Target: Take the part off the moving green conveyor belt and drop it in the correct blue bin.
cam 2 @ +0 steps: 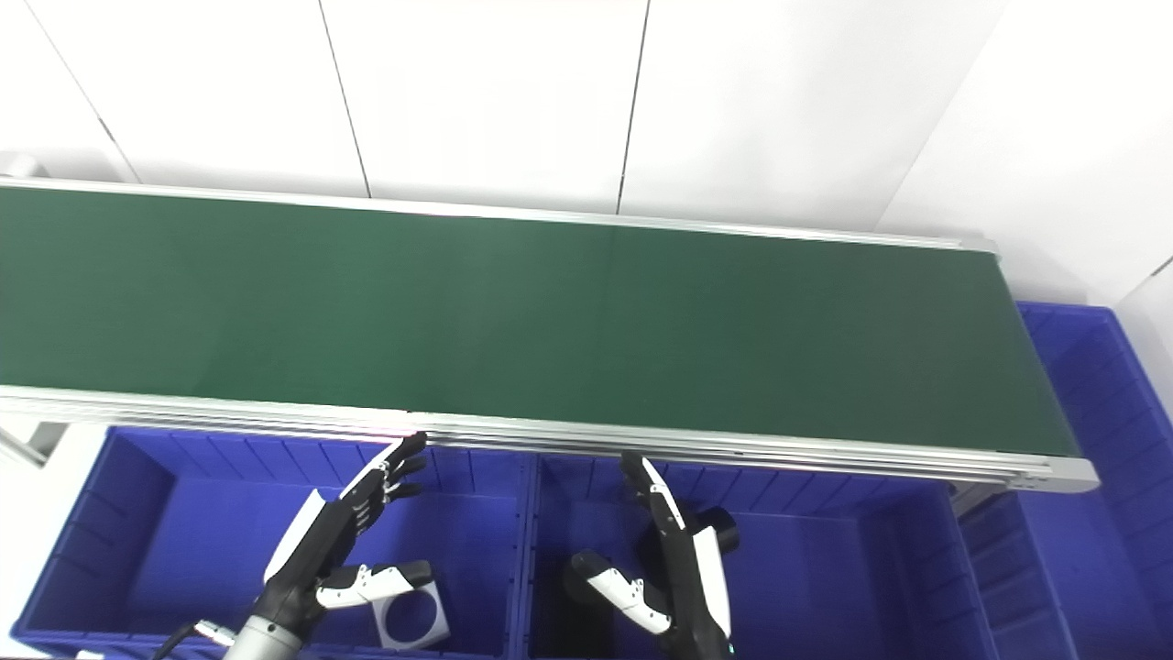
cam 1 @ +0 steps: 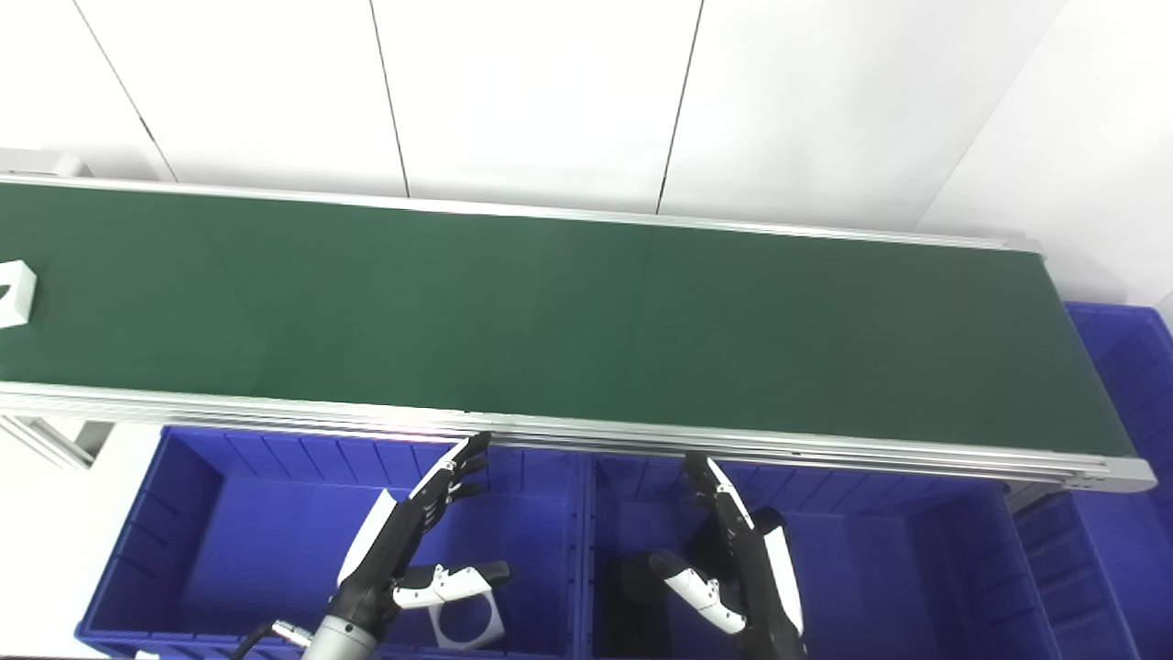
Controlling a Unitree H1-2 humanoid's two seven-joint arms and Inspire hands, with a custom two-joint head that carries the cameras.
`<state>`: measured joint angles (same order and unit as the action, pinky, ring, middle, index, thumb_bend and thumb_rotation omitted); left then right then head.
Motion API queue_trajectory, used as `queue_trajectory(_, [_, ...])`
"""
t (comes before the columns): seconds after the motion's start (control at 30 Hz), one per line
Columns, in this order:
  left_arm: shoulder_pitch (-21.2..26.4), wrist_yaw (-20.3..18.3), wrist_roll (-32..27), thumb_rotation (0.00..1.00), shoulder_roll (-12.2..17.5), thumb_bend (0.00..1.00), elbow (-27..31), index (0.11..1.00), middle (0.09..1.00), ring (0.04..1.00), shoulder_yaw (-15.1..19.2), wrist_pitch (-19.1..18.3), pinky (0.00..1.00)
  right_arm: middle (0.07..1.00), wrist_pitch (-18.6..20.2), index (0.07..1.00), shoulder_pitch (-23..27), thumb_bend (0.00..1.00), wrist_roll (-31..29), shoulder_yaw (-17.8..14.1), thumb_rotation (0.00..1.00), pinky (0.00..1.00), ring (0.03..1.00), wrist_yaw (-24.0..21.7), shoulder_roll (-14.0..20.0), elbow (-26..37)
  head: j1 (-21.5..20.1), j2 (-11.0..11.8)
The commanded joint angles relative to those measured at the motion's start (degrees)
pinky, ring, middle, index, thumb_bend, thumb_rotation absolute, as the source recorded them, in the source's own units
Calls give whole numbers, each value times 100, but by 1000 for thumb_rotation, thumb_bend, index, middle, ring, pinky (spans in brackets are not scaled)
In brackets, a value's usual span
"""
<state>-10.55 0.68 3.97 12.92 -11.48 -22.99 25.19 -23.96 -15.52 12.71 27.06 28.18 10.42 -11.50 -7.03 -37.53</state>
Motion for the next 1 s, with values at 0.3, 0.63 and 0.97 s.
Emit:
queue_trajectory(0.3, [51,103,-8,498,28,747,132,922,948,912,28,174,841,886,-296,905,28,776,28,0,743,863,884,97,-11,217,-1,-4])
queue_trajectory(0.63, [35,73,-34,496,14,749,156,920,947,912,48,174,845,886,-296,909,33,760,-33,-1,719,867,882,63,-7,215,10,-17])
queue_trajectory(0.97, [15,19,-88,472,-6,739,195,917,945,910,80,174,846,896,-296,912,36,770,18,6,731,871,888,78,6,218,17,-35])
